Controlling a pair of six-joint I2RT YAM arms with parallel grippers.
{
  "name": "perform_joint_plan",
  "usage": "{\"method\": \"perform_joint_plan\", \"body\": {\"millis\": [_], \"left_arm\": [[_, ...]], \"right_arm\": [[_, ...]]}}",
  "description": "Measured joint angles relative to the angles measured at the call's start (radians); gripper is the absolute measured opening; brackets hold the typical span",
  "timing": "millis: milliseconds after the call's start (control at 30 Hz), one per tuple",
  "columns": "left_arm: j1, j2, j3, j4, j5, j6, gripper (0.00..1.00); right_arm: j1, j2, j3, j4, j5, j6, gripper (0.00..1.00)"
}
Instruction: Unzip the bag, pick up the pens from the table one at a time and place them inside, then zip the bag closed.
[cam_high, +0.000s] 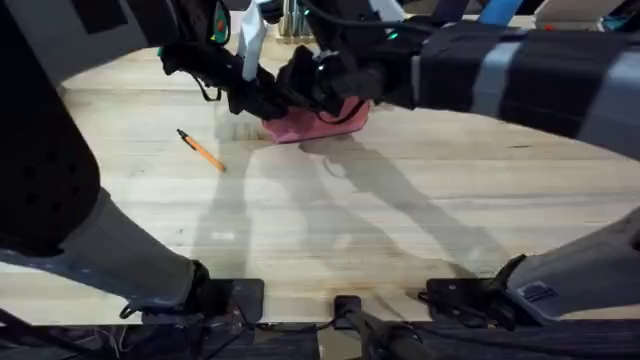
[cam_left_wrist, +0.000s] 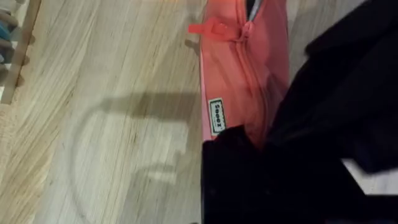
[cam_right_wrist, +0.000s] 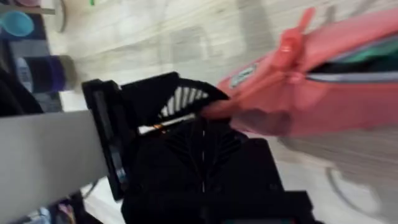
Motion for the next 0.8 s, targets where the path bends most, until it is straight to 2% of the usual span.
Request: {"method": "perform_joint_plan", "body": {"millis": [100,200,300,400,433,633,800], "left_arm": [[0.0,0.0,0.0,0.0,0.0,0.0,0.042],[0.0,0.0,0.0,0.0,0.0,0.0,0.042],[0.0,0.0,0.0,0.0,0.0,0.0,0.042],[0.0,0.0,0.0,0.001,0.0,0.0,0.042],[0.0,0.0,0.0,0.001,0.0,0.0,0.042],[0.0,0.0,0.0,0.002,0.0,0.0,0.042],[0.0,0.0,0.0,0.002,0.0,0.0,0.042]], "right_arm": [[-0.024,-0.046,0.0,-0.063,-0.006,-0.045,0.069],[-0.046,-0.096,0.004,-0.121,-0.004,-0.101,0.213],[-0.057,-0.135,0.026,-0.185,0.023,-0.163,0.494],[-0.058,-0.172,0.056,-0.239,0.056,-0.228,0.898],[-0.059,-0.182,0.067,-0.258,0.068,-0.254,0.97],[-0.059,-0.213,0.148,-0.403,0.134,-0.361,0.995],[-0.059,-0.213,0.177,-0.444,0.179,-0.418,0.995]]}}
